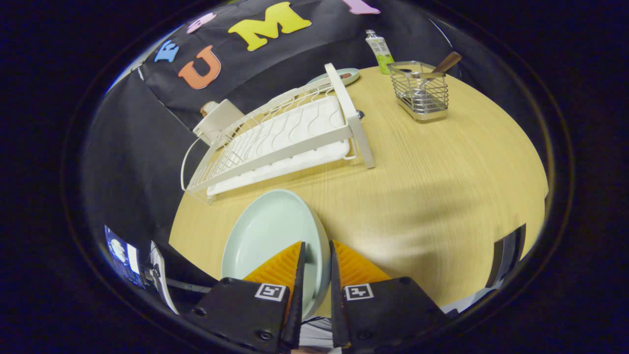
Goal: Take the plate from the dish rack, then take the spoon from the basket and place it into the plate.
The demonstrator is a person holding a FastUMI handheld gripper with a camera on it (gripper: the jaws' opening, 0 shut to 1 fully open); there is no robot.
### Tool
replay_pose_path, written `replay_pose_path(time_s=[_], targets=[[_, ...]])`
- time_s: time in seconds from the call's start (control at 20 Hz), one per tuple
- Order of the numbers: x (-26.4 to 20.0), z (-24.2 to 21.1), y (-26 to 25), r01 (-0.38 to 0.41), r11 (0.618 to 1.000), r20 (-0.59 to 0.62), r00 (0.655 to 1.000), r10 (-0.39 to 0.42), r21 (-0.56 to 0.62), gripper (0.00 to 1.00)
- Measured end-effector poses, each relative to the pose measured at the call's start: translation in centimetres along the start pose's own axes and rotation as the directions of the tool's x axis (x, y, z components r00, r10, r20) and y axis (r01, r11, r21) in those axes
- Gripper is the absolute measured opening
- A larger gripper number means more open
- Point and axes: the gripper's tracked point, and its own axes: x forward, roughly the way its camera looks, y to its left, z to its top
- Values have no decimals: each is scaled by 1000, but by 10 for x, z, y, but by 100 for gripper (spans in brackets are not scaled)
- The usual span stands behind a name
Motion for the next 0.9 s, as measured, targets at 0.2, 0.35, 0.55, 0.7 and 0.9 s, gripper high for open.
replay_pose_path(time_s=[0.2,0.35,0.55,0.7,0.9], targets=[[1,18,-20,99,994,79,992,-96,-39,28],[-6,32,-29,120,992,131,985,-114,-43,33],[-24,58,-54,236,968,259,943,-207,-87,87],[-36,76,-73,325,939,350,898,-268,-116,99],[-44,107,-99,327,940,413,872,-262,-94,98]])
